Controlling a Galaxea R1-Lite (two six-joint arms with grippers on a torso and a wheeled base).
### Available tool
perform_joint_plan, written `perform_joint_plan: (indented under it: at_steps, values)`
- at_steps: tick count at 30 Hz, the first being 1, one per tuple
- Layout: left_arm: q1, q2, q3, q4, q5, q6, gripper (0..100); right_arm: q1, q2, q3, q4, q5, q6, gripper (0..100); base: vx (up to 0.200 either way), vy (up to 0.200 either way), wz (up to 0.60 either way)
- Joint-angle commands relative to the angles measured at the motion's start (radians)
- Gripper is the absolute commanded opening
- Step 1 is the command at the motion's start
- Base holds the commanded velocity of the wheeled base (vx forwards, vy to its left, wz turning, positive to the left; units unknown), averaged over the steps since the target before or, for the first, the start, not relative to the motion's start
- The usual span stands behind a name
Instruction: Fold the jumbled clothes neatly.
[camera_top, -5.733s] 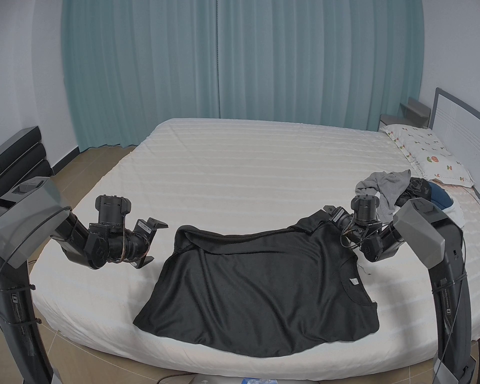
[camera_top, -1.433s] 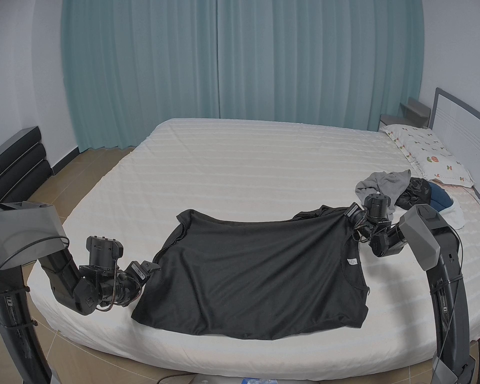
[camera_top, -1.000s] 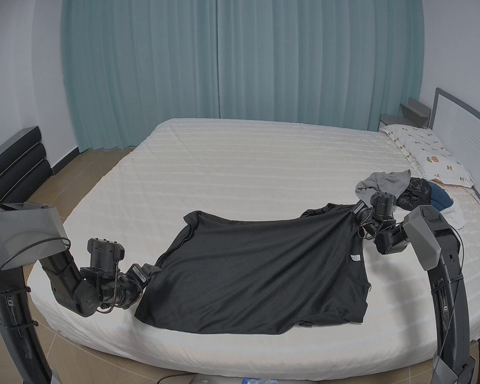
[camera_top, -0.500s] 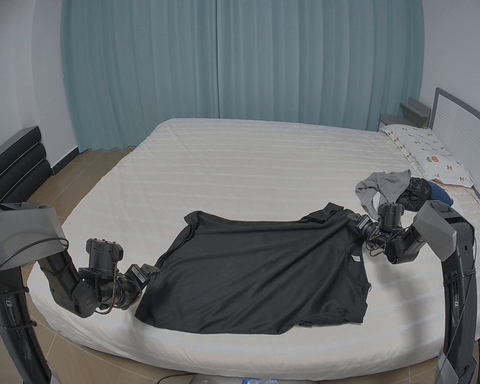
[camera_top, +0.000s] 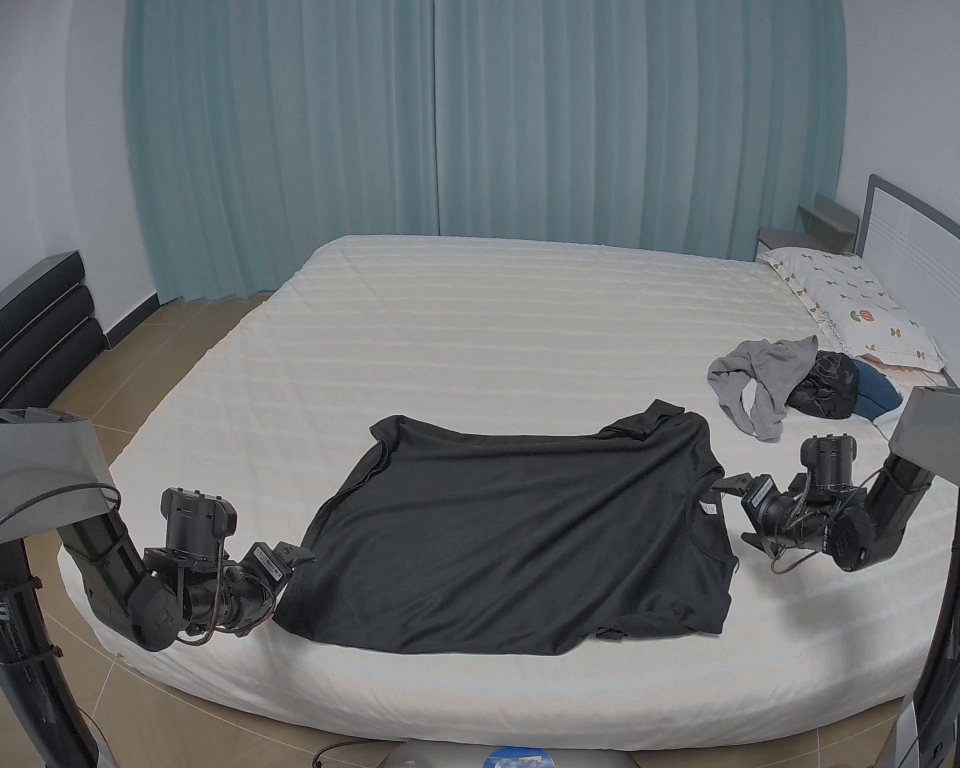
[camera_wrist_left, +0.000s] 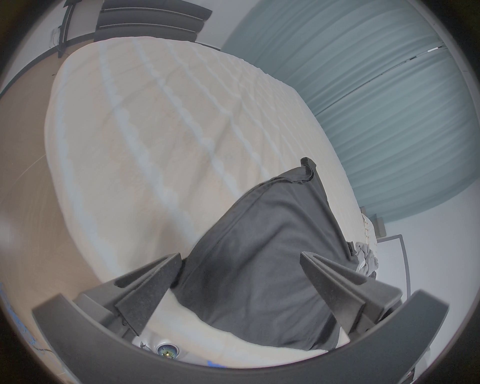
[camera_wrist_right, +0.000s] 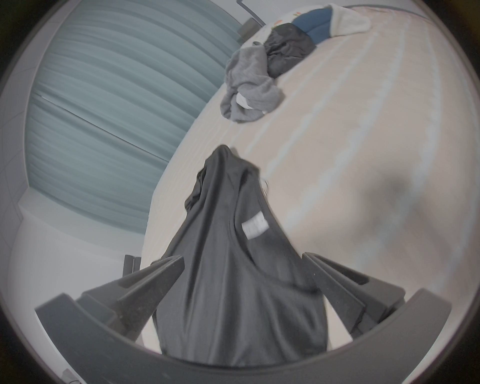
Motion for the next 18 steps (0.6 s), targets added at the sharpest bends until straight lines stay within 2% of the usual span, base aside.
perform_joint_plan:
  at_steps: [1, 4, 10, 15, 18]
  values:
    - [-0.039, -0.007, 0.049, -0.002, 0.002, -0.009, 100, 0.021, -0.163, 0.186, -0.012, 0.061, 0.053, 100, 0.0, 0.0, 0.0]
    - [-0.04, 0.021, 0.036, -0.006, 0.028, -0.007, 100, 0.021, -0.142, 0.195, -0.022, 0.09, 0.056, 100, 0.0, 0.0, 0.0]
    - [-0.059, 0.088, -0.037, -0.043, 0.068, -0.01, 100, 0.023, -0.128, 0.208, -0.032, 0.092, 0.055, 100, 0.0, 0.0, 0.0]
    - [-0.071, 0.156, -0.114, -0.038, 0.152, -0.007, 100, 0.023, -0.128, 0.209, -0.032, 0.09, 0.053, 100, 0.0, 0.0, 0.0]
    - [-0.072, 0.168, -0.125, -0.034, 0.167, 0.001, 100, 0.023, -0.126, 0.208, -0.035, 0.09, 0.052, 100, 0.0, 0.0, 0.0]
